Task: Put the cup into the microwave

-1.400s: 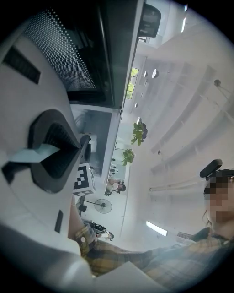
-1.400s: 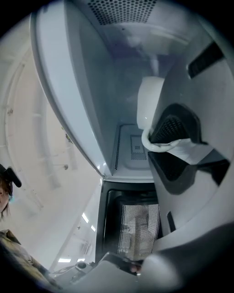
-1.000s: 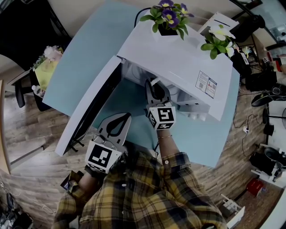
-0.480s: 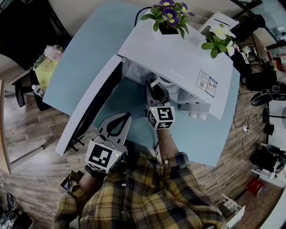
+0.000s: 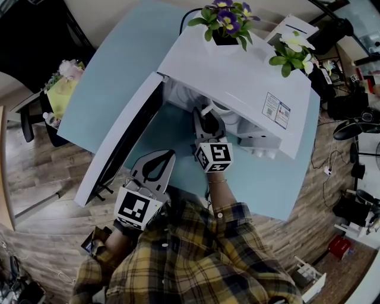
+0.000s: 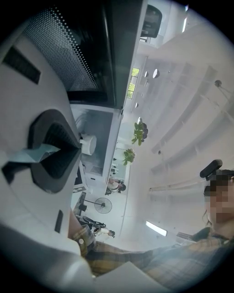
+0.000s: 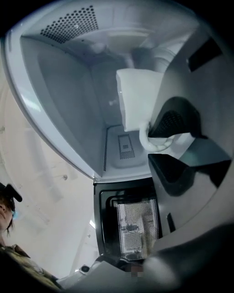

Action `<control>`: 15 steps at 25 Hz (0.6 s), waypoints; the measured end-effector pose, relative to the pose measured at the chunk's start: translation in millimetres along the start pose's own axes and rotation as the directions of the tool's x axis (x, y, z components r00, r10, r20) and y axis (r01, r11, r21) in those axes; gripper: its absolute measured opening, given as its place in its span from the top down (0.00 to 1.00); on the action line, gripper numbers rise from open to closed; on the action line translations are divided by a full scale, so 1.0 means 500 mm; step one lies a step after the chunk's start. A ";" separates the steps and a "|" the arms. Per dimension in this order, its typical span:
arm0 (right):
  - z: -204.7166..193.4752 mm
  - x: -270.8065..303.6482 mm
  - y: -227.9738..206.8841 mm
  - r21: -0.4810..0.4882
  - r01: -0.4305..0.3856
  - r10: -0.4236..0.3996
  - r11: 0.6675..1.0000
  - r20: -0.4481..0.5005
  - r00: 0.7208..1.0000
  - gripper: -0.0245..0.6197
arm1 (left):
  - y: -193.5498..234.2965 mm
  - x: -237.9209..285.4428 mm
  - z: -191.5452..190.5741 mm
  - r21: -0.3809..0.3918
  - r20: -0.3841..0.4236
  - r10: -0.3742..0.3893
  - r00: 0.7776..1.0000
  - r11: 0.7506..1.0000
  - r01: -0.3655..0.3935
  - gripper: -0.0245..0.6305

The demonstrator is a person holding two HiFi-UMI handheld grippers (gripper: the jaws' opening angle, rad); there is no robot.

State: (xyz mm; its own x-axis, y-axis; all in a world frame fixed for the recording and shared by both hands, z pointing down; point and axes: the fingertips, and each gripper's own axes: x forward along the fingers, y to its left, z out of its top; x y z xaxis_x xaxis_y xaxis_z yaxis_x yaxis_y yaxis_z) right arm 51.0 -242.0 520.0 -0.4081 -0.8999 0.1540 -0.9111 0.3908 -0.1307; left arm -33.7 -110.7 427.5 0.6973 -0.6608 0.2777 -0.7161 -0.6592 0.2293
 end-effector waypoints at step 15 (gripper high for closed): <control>-0.006 -0.004 0.011 -0.016 0.006 -0.007 1.000 -0.023 1.000 0.70 | 0.000 0.004 0.000 -0.002 0.001 0.000 1.000 1.000 0.000 0.98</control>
State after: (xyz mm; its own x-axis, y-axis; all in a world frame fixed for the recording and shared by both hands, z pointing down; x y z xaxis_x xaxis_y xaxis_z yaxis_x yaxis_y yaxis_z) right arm 46.4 -237.3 521.6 -0.4033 -0.8978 0.1772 -0.9144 0.3882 -0.1145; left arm -32.3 -112.1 428.4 0.6976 -0.6610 0.2766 -0.7159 -0.6587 0.2314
